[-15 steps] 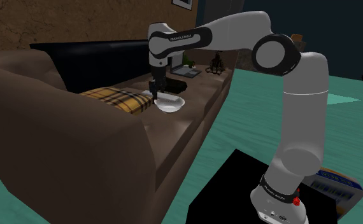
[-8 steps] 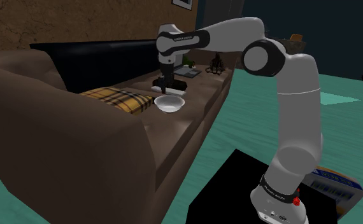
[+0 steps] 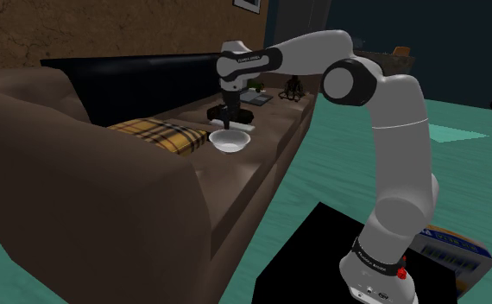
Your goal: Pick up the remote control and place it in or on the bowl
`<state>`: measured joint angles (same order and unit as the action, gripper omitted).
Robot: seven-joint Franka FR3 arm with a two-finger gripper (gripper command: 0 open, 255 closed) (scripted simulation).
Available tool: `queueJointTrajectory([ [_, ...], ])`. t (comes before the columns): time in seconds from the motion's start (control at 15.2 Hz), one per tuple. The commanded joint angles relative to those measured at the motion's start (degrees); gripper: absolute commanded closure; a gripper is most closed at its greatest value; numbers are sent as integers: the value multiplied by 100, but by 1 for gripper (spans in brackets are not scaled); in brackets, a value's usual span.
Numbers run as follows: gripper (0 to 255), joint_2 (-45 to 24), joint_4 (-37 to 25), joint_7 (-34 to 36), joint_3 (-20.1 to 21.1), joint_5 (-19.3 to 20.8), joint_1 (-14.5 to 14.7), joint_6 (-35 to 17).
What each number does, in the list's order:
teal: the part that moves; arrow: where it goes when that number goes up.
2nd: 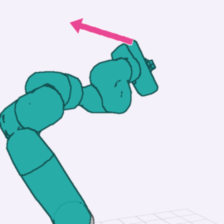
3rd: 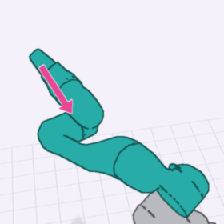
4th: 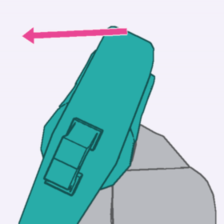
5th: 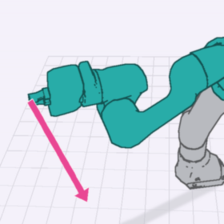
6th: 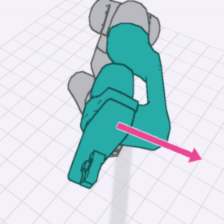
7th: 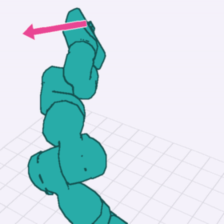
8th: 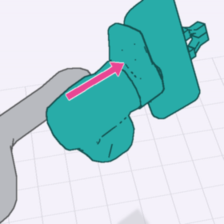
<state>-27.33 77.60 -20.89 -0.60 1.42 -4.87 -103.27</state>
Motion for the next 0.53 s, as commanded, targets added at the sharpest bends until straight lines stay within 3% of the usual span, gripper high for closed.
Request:
queueJointTrajectory([
  [0.0, 255, -49, 93, -11, -3, -1, -10, -147],
  [0.46, 255, -135, 478, 1, -3, 1, -11, -618],
])
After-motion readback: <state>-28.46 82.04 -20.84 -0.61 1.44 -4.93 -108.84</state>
